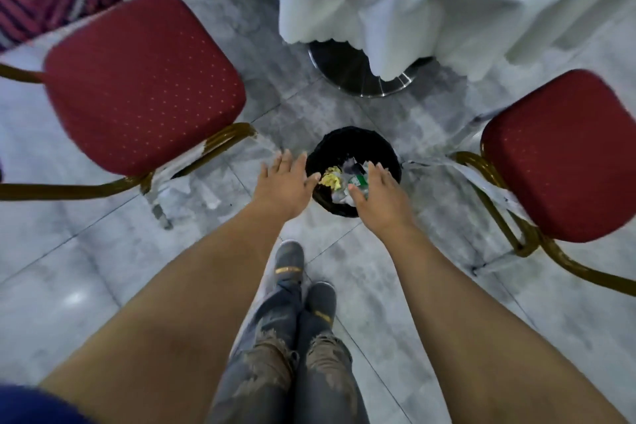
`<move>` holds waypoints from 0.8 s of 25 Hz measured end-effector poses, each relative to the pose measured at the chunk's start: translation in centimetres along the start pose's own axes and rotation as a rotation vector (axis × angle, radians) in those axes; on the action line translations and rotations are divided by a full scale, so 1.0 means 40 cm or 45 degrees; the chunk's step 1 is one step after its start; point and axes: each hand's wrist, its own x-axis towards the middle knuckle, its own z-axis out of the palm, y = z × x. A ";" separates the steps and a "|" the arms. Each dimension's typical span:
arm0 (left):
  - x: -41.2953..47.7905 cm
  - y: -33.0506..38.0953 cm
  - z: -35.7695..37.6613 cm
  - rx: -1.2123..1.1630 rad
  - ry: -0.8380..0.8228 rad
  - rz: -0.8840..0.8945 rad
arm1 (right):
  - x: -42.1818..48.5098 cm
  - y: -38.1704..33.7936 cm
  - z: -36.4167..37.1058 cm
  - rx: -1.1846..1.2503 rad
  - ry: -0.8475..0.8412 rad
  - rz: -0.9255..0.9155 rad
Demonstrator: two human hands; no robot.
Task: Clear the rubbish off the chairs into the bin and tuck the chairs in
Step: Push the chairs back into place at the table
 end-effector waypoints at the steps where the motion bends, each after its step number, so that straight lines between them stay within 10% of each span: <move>1: -0.052 -0.009 -0.030 -0.023 0.027 -0.018 | -0.037 -0.025 -0.027 -0.034 0.016 -0.052; 20: -0.876 -0.653 -0.323 -0.308 0.704 -0.424 | -0.616 -0.803 0.066 -0.192 0.126 -0.867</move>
